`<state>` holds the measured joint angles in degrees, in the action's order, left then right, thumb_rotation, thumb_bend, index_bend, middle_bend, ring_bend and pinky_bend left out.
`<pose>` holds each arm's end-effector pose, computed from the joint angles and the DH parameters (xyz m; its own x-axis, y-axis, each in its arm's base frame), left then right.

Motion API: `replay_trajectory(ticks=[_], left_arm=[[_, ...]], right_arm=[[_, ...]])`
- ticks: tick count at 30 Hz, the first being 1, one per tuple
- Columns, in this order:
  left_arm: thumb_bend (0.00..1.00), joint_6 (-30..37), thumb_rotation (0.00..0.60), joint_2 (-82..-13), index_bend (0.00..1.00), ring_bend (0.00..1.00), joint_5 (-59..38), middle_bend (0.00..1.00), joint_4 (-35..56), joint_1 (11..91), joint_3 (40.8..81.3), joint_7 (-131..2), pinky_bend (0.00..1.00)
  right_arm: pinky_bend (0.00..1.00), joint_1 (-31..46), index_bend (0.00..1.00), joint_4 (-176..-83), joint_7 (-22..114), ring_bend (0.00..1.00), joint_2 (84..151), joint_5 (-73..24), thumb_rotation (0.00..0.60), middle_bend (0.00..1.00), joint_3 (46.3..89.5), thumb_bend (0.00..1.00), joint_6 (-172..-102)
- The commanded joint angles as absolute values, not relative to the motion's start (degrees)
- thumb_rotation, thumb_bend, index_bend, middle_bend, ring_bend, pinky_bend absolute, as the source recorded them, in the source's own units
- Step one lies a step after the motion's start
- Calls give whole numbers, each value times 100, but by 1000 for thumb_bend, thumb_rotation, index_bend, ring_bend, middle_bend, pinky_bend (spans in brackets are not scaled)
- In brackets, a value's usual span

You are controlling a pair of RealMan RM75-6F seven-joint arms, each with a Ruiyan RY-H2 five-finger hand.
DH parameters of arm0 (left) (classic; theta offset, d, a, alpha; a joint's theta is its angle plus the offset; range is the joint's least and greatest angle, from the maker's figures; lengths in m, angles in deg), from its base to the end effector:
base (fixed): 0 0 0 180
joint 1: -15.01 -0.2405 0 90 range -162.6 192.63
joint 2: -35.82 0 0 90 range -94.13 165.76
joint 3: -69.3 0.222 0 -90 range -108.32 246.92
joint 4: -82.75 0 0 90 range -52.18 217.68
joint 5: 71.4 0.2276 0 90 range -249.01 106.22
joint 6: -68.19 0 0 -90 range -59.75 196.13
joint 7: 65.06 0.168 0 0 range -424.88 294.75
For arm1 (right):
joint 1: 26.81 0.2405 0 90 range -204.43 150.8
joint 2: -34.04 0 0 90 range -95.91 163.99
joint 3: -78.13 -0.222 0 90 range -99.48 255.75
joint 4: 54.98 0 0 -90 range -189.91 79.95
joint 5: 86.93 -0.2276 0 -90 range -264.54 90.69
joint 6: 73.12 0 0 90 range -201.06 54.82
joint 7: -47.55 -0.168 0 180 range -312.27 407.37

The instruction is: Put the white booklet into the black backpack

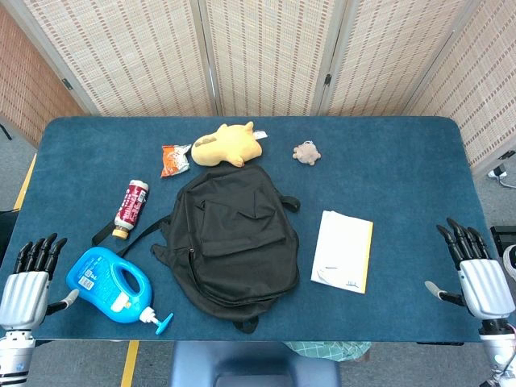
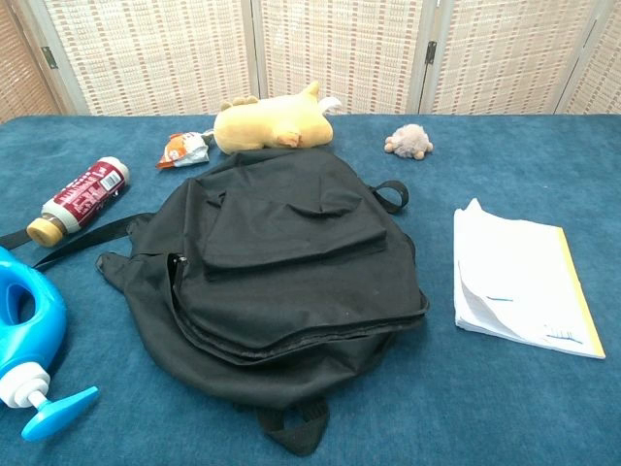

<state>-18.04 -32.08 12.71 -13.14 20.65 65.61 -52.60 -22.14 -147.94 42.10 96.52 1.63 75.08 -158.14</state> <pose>-0.2654 0.2089 0.1101 0.4729 -0.0245 0.8808 0.8811 0.0067 -0.4729 -0.2815 -0.2035 0.1328 0.3268 -0.0049 0.9451 -0.9439 -0.0516 0.3261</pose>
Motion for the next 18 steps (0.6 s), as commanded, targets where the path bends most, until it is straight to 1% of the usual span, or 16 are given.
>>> replay_trajectory(ticks=[1,12,18], left_arm=[[225,-1793,600,-3225,128,29,1264,64,-1292,2077,6553,-5252,0],[225,-1797,600,-3238,128,29,1288,64,-1299,2072,6580,-5265,0],[225,-1845,600,-3214,128,29,1323,64,-1325,2044,6599,-5276,0]], right_arm=[[0,-2210,0,-14786,4198,0,9654,152,600,0,7491,171,-15828],[0,-2146,0,-14687,4238,6,9720,298,600,0,7555,170,-15767],[0,-2058,0,-14572,4349,31,9761,434,600,2,7608,170,-15668]])
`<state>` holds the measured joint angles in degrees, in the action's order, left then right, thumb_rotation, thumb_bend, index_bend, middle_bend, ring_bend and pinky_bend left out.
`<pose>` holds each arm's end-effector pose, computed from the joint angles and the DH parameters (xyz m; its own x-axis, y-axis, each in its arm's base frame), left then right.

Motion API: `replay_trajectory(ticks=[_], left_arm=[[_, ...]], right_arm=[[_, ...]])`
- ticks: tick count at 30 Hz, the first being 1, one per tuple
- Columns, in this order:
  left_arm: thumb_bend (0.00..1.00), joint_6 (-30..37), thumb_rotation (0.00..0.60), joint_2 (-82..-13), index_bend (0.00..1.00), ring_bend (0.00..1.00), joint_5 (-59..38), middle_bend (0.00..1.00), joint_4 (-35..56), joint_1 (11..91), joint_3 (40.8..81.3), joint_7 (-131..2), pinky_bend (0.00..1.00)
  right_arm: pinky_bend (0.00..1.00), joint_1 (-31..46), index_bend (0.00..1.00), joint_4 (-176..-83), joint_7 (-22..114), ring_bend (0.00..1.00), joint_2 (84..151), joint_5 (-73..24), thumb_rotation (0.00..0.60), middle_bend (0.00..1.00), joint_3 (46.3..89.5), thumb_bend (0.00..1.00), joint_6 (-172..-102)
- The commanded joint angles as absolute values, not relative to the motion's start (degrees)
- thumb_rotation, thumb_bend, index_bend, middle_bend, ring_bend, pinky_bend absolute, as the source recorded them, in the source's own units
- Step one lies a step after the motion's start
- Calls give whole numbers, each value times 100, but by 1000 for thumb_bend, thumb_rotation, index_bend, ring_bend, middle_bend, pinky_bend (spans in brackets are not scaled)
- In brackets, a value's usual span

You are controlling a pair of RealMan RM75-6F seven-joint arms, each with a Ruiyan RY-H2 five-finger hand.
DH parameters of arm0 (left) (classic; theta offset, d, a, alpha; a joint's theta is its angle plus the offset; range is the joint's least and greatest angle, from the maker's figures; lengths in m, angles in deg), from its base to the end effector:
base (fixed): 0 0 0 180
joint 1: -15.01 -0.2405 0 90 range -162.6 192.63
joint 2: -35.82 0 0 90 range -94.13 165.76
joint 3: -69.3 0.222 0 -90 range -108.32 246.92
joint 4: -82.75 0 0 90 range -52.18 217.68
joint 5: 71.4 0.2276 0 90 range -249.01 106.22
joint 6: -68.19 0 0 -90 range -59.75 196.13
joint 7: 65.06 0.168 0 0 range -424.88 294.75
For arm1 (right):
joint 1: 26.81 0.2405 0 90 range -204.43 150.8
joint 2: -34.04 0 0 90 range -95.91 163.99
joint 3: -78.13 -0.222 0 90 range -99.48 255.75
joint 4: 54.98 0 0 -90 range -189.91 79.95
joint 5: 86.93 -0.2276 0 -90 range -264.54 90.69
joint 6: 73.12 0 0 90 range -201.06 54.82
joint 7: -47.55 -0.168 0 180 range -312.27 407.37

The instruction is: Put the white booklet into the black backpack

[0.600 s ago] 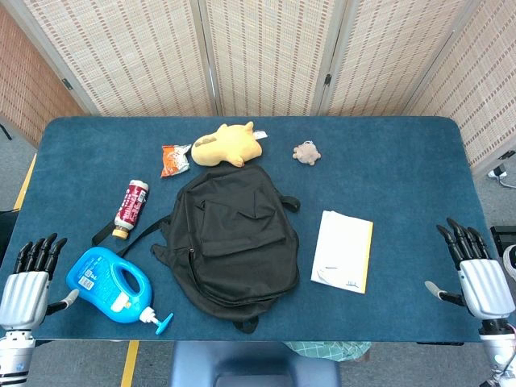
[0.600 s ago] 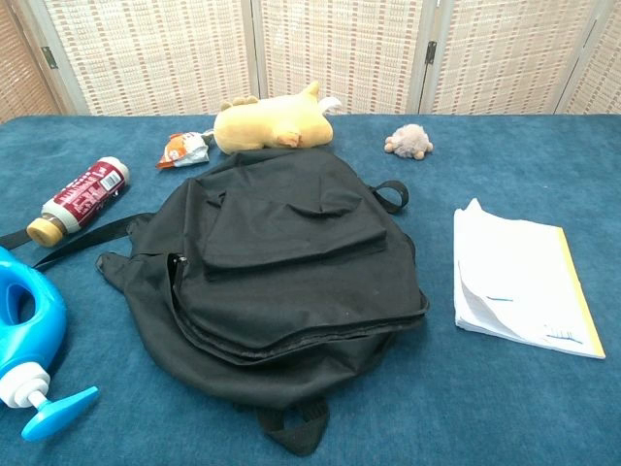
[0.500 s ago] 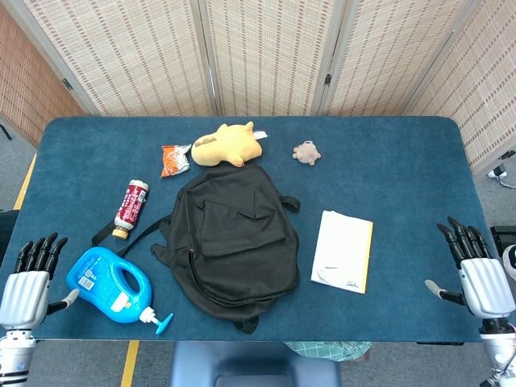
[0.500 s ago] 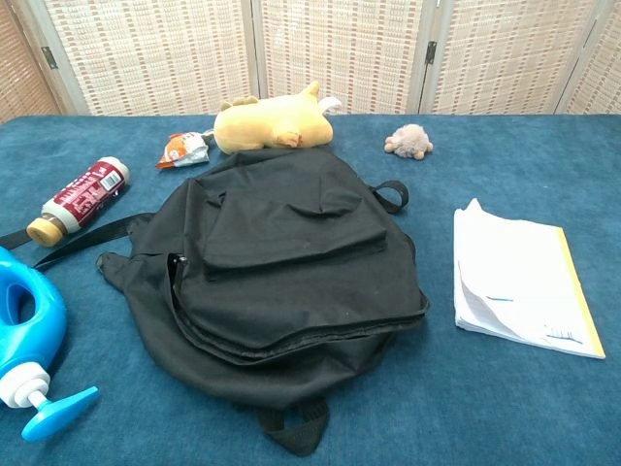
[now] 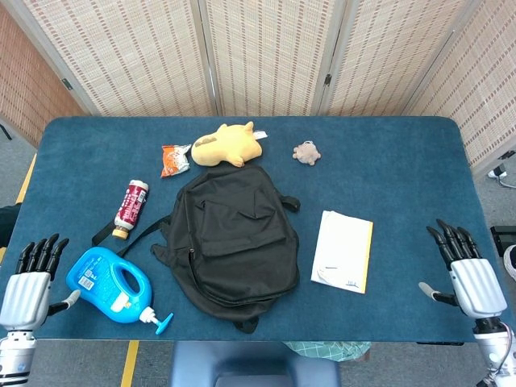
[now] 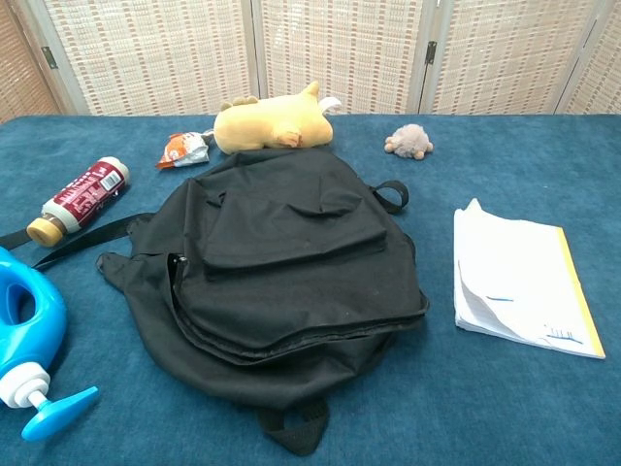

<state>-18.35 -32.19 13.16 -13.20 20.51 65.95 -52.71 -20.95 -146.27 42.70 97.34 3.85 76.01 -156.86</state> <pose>-0.2644 0.2069 0.1090 0.4696 -0.0242 0.8825 0.8828 0.0015 -0.4697 -0.2794 -0.2056 0.1228 0.3571 -0.0369 0.9333 -0.9303 -0.1038 0.3519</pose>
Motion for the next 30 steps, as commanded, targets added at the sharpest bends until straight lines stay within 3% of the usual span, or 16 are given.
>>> replay_trajectory(ticks=[1,8,22,30], left_arm=[[225,-1855,600,-3208,128,29,1329,64,-1331,2038,6601,-5281,0],[225,-1897,600,-3202,128,29,1354,64,-1342,2005,6622,-5306,0],[225,-1876,600,-3166,127,29,1333,64,-1386,1980,6643,-5288,0],[225,-1849,600,-3158,127,29,1315,63,-1417,1984,6644,-5251,0]], right_arm=[[0,-2028,2,-14513,4409,46,9803,484,600,8,7600,170,-15676],[19,-1793,66,-13937,4599,134,10252,696,600,96,7610,382,-15519],[27,-1228,95,-12612,5166,126,11262,912,600,129,7937,387,-14535],[16,-1005,95,-11816,5027,117,11812,1025,600,129,8029,386,-14382]])
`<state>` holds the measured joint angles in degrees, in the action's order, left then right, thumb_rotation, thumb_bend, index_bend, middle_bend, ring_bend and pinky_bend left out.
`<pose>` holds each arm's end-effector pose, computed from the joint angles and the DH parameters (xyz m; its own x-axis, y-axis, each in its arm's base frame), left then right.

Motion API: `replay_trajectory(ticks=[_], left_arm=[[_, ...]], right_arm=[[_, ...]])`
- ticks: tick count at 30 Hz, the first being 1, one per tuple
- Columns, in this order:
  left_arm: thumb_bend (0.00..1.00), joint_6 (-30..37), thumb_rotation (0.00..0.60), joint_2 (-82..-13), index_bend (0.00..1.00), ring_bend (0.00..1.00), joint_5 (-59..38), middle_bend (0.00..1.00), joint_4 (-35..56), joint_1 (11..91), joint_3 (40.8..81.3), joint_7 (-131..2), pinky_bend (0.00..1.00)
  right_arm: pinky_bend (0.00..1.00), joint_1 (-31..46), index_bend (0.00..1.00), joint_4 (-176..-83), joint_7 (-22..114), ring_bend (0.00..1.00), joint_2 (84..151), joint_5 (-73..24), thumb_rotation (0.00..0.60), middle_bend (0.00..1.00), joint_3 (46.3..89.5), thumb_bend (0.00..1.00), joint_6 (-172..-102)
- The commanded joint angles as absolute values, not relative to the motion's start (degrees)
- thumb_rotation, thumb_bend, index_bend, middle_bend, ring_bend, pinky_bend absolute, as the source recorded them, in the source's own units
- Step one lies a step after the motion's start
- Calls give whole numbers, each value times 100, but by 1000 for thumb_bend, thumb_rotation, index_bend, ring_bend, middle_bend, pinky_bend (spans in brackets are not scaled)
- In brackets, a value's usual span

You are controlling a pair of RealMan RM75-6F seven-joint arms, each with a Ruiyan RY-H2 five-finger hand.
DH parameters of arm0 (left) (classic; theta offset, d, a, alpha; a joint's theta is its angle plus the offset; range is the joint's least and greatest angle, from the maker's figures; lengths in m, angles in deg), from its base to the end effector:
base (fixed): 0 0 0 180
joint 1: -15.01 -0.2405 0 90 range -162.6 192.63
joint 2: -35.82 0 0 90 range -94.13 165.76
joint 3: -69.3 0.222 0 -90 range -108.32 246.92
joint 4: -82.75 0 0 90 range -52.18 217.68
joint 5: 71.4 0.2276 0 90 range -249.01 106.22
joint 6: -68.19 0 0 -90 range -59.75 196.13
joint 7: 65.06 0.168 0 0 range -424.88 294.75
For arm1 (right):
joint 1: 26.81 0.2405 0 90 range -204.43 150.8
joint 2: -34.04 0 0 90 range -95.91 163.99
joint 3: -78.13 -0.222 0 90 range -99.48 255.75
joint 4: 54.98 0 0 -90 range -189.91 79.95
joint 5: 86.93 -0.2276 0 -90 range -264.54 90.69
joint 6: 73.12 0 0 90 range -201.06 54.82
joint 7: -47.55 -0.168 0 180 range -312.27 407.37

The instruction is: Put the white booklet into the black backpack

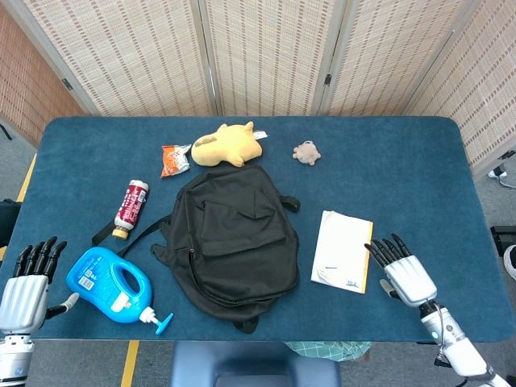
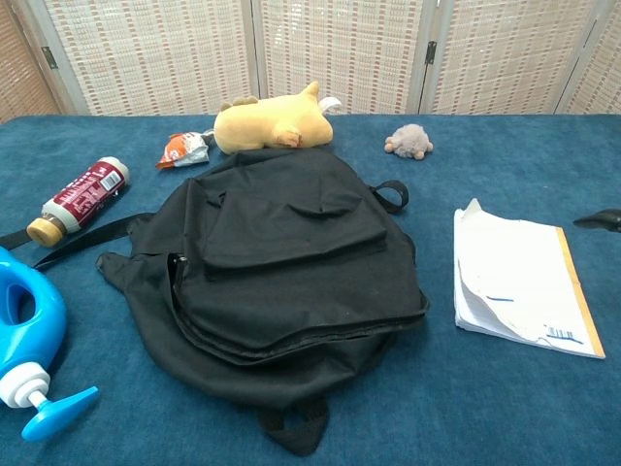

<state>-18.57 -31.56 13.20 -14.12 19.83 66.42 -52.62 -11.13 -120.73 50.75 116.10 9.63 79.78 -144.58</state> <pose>-0.2651 0.2017 0.1100 0.4675 -0.0141 0.8839 0.8840 0.0103 -0.4674 -0.3009 -0.2409 0.0192 0.6489 -0.1633 0.7431 -0.7408 -0.3583 0.5682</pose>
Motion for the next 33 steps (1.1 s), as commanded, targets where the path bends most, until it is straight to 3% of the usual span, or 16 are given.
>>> replay_trajectory(ticks=[1,19,33], left_arm=[[225,-1842,600,-3158,127,29,1314,64,-1422,1986,6646,-5248,0],[225,-1838,600,-3152,127,29,1337,63,-1493,1980,6663,-5205,0],[225,-1845,600,-3173,127,29,1298,63,-1443,1954,6662,-5228,0]], right_arm=[[16,-974,95,-11741,5021,118,11868,1045,600,129,8040,386,-14364],[16,-603,95,-10610,4525,109,12462,1113,600,129,8193,387,-14195],[16,-355,96,-10878,4711,106,12653,1387,600,129,8336,387,-14367]])
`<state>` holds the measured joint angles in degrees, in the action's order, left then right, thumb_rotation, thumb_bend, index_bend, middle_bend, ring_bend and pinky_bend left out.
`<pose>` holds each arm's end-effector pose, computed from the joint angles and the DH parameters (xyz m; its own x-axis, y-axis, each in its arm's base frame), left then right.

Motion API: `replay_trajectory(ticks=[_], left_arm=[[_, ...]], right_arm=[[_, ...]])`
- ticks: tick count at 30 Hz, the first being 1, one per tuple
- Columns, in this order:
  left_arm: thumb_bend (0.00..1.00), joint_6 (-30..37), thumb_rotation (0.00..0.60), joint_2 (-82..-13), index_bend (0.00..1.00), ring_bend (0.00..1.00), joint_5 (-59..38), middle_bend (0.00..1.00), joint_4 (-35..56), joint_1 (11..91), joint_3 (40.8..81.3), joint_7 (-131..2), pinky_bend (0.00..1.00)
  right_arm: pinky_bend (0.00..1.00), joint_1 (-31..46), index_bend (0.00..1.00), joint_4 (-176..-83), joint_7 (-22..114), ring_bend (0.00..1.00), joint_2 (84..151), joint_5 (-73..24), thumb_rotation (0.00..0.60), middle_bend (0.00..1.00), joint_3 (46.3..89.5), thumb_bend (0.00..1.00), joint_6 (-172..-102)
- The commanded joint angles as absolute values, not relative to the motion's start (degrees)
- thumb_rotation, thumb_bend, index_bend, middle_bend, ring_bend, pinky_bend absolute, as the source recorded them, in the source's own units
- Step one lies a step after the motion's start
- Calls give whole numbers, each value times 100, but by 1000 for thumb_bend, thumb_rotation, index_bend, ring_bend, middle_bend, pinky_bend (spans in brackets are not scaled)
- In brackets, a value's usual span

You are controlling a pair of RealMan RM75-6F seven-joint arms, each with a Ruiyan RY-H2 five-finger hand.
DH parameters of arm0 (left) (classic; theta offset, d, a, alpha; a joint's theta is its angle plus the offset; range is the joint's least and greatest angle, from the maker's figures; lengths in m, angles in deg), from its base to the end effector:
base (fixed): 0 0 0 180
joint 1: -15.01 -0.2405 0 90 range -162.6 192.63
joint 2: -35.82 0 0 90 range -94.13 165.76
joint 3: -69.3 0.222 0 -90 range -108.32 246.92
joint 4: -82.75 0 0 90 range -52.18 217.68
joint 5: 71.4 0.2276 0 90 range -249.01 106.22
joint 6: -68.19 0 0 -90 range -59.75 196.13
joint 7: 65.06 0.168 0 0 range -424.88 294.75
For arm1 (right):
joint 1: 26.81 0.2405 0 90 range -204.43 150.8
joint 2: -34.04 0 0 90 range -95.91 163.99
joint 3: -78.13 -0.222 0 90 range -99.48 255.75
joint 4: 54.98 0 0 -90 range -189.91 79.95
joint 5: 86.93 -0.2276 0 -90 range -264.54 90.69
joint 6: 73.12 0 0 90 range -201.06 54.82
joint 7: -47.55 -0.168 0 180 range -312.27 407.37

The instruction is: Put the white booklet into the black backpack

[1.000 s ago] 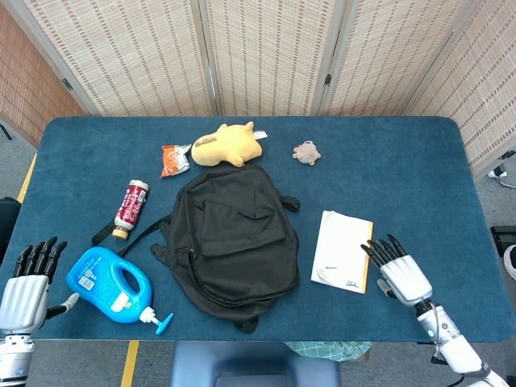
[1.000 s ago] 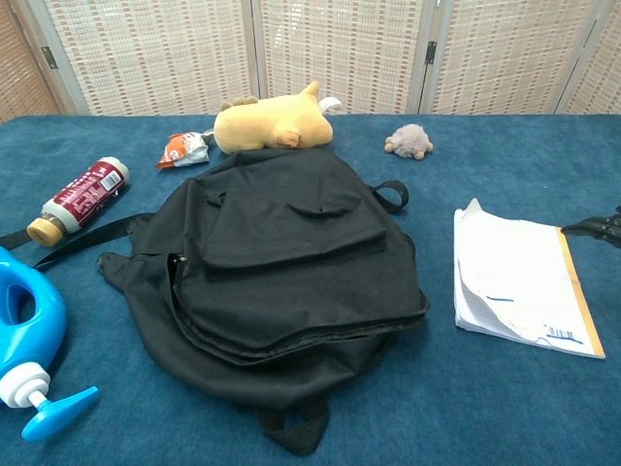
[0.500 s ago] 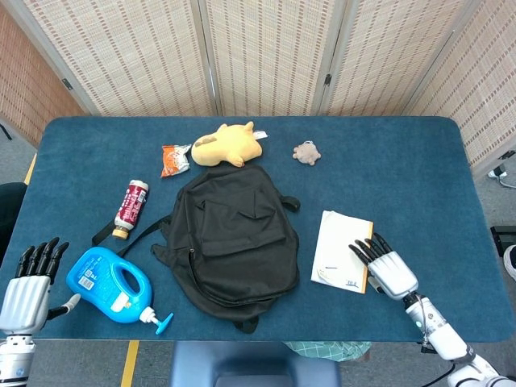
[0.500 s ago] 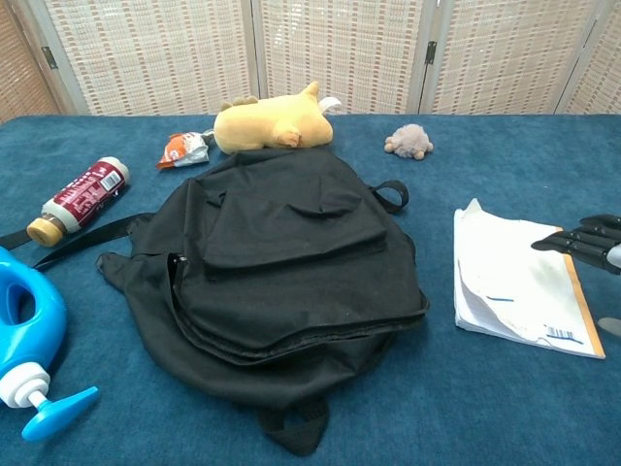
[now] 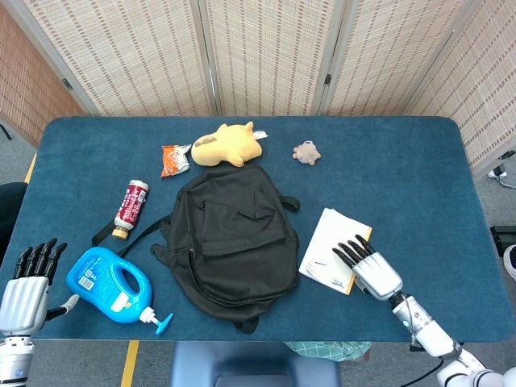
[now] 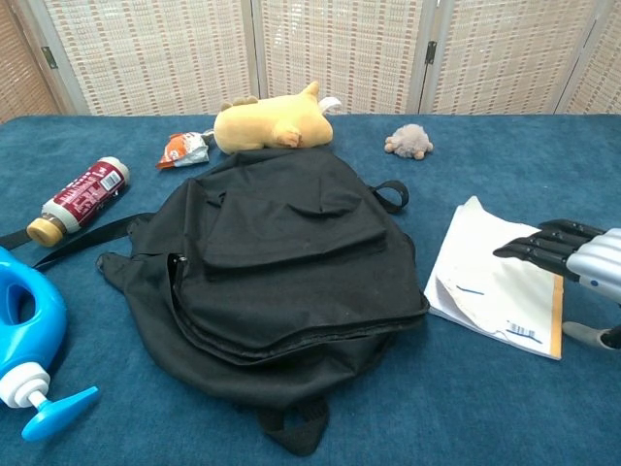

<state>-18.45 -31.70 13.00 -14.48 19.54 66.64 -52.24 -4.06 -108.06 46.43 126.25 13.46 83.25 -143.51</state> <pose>-0.2654 0.1993 0.1080 0.4658 -0.0044 0.8849 0.8848 0.0168 -0.4657 -0.2801 -0.2619 -0.0307 0.6806 -0.1453 0.7181 -0.6686 -0.5239 0.5277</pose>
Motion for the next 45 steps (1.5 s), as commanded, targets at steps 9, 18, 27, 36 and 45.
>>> replay_trajectory(ticks=[9,18,27,36,45], left_arm=[[225,-1862,600,-3172,126,29,1300,64,-1428,1935,6668,-5254,0],[225,-1844,600,-3192,126,29,1343,63,-1483,1963,6668,-5187,0],[225,-1850,600,-3174,126,29,1305,63,-1492,1936,6675,-5178,0],[225,-1833,600,-3183,126,29,1307,63,-1475,1943,6675,-5191,0],[225,-1817,600,-3191,126,29,1300,62,-1435,1937,6684,-5256,0]], right_arm=[[16,-380,95,-11082,4769,108,12402,1367,600,129,8408,386,-14485],[16,-302,95,-10703,4667,110,12539,1209,600,129,8311,387,-14387],[16,-199,95,-10256,4502,113,12864,1208,600,129,8319,386,-14336],[16,-167,95,-10038,4419,114,12997,1209,600,129,8366,387,-14351],[16,-102,95,-10021,4455,114,13074,1210,600,129,8378,387,-14343]])
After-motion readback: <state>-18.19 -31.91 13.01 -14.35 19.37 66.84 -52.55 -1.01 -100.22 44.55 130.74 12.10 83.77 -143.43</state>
